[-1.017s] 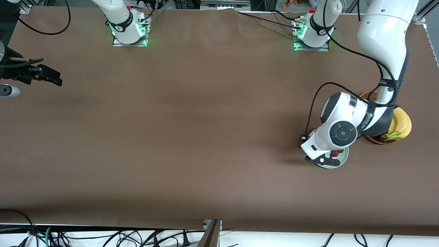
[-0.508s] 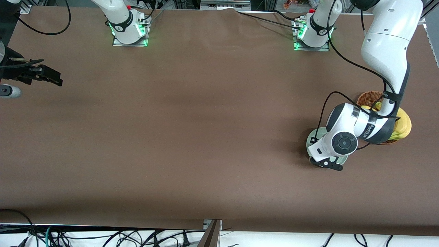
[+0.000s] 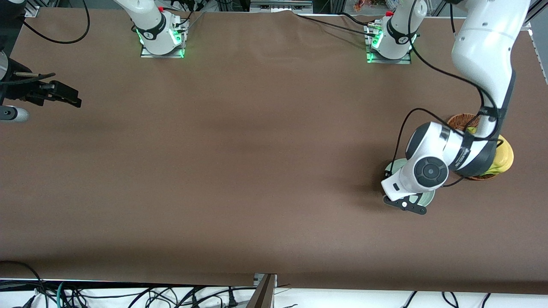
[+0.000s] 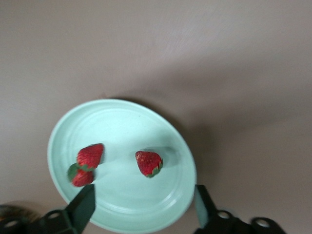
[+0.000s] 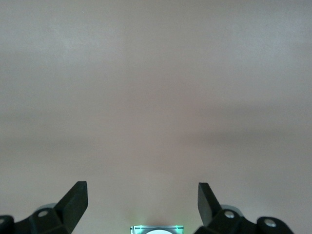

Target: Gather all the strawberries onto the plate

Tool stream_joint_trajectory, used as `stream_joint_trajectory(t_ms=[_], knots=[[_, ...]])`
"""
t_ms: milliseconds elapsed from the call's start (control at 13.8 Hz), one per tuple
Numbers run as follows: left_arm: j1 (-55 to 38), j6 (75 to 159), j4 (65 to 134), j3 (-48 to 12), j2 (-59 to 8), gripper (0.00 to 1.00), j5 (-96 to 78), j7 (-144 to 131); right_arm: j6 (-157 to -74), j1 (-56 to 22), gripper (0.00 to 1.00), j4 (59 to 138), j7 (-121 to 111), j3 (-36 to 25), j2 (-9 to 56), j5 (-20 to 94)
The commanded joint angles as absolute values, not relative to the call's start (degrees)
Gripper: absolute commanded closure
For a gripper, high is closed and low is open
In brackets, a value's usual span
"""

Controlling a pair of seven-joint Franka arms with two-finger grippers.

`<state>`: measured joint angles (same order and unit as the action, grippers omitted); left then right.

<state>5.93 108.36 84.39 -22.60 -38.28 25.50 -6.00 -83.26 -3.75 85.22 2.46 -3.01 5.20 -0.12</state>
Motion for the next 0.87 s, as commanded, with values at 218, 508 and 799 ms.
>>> stream_joint_trajectory(t_ms=[218, 508, 799], knots=[[6.33, 87.93, 75.27, -23.38, -26.46, 0.00, 17.69, -4.92, -82.79, -2.99, 0.00, 85.52, 3.16, -2.72, 4.75, 0.88], [7.21, 81.39, 68.98, -20.24, -22.53, 0.00, 10.82, 1.82, -82.79, -2.99, 0.00, 85.52, 3.08, -2.73, 4.75, 0.88], [4.66, 90.76, 90.20, -9.16, -3.83, 0.00, 0.28, 2.72, -82.79, -2.99, 0.00, 85.43, 3.16, -2.73, 4.75, 0.88]])
